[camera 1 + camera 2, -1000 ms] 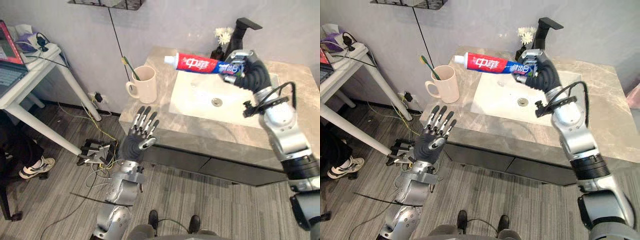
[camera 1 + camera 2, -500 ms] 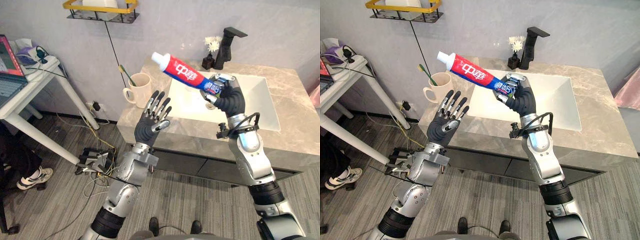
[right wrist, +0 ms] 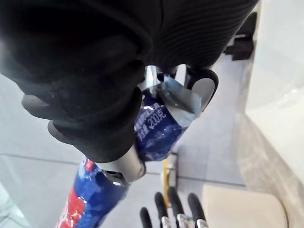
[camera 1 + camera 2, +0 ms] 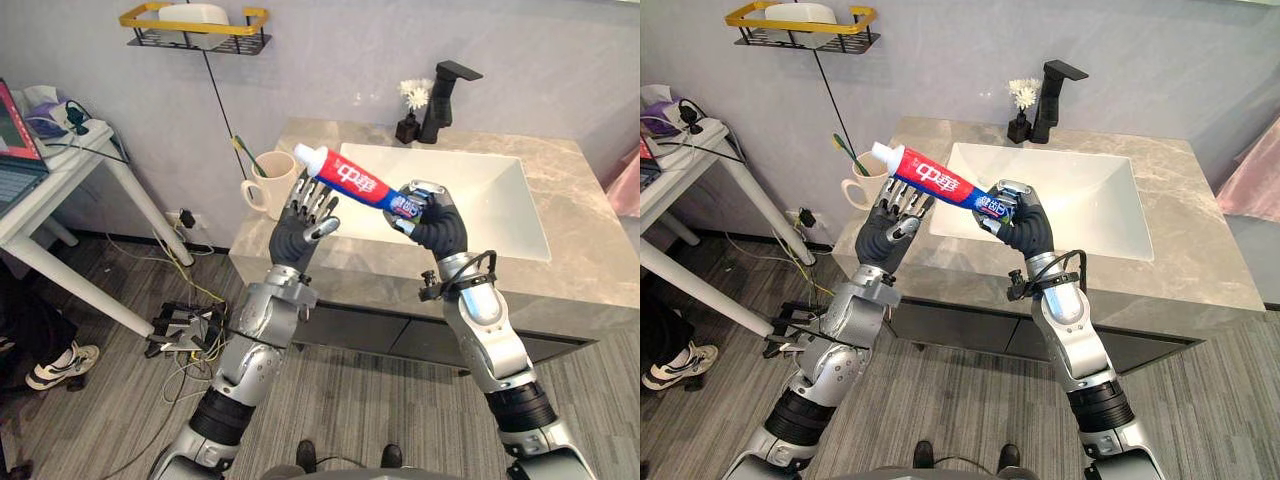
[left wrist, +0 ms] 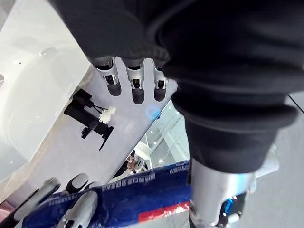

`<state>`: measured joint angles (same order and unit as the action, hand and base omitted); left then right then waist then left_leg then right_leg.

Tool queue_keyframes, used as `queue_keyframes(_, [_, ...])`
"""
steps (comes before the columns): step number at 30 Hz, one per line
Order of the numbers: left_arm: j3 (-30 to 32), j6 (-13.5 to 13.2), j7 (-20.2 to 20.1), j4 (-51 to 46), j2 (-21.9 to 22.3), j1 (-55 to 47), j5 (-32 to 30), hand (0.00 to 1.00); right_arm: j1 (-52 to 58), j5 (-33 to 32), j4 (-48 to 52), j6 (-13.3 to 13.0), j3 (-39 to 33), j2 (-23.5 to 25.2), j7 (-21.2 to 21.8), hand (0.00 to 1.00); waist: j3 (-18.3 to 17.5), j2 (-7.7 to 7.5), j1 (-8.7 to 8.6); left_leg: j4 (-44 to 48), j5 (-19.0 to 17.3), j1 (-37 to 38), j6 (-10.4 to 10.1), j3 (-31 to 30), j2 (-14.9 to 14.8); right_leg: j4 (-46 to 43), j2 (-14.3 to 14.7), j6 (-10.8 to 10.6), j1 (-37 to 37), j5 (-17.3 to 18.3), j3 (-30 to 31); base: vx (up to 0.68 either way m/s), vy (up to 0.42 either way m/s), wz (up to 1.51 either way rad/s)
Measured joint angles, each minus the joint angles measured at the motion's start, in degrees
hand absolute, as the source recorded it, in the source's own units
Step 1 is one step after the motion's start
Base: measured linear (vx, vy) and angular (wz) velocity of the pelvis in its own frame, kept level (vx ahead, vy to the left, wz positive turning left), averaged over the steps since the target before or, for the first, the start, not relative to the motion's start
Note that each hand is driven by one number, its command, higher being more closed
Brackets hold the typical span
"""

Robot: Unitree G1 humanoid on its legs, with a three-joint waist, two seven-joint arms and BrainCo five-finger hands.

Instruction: Organize washtable

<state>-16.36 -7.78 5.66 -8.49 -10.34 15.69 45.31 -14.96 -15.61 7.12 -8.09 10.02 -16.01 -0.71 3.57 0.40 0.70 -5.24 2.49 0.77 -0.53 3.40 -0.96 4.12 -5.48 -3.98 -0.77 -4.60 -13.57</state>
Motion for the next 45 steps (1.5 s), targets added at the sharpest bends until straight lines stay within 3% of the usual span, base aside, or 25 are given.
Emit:
queue_keyframes(12, [1.1, -0.1, 0.7, 0.3, 0.3, 3.1, -1.2, 0.00, 2.0, 0.0, 0.0, 1.9, 0.2, 2.1, 1.1, 1.00, -0.9, -0.23, -0.15, 0.0, 0.0, 0.3, 0.0, 0.8, 0.0, 0.1, 0.1, 0.0, 0.1, -0.3, 0.9, -0.01, 0.000, -0.03])
queue_keyframes(32, [-2.2, -0.2, 1.0, 4.6, 4.8, 7.9, -2.2, 0.00, 4.2, 0.5, -1.3, 2.2, 1.9, 4.7, 1.5, 1.00, -1.4, -0.88, -1.61, -0.1, 0.0, 0.3, 0.0, 1.2, -0.1, 0.2, 0.2, 0.0, 0.2, -0.3, 1.2, 0.00, 0.000, 0.00])
queue_keyframes(33, [-2.2, -0.2, 1.0, 4.7, 4.9, 8.1, -2.2, 1.00, 4.2, 0.5, -1.3, 2.2, 1.9, 4.8, 1.4, 1.00, -1.4, -0.88, -1.63, -0.1, 0.0, 0.3, 0.0, 1.2, -0.1, 0.2, 0.2, 0.0, 0.2, -0.3, 1.2, 0.00, 0.000, 0.00])
queue_keyframes(45, [-3.5, -0.3, 1.1, 6.0, 5.8, 8.1, -2.2, 1.00, 4.4, 0.5, -1.4, 2.2, 1.9, 5.9, 0.7, 1.00, -1.4, -0.89, -1.72, -0.1, 0.0, 0.3, 0.0, 1.2, -0.1, 0.3, 0.2, 0.0, 0.2, -0.3, 1.3, 0.00, 0.000, 0.00])
